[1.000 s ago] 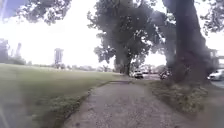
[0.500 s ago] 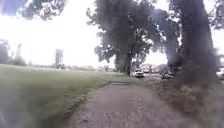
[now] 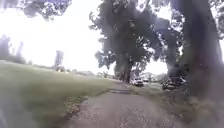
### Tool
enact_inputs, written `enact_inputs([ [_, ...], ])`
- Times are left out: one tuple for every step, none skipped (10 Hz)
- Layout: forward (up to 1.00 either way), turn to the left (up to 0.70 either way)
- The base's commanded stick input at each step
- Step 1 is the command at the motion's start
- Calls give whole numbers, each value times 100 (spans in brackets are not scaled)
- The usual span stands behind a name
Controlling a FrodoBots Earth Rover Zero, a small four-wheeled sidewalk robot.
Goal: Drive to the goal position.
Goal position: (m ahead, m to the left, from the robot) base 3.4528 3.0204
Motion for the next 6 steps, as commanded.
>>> enact_inputs([
  [70, 0],
  [70, 0],
  [70, 0],
  [70, 0],
  [70, 0],
  [70, 0],
])
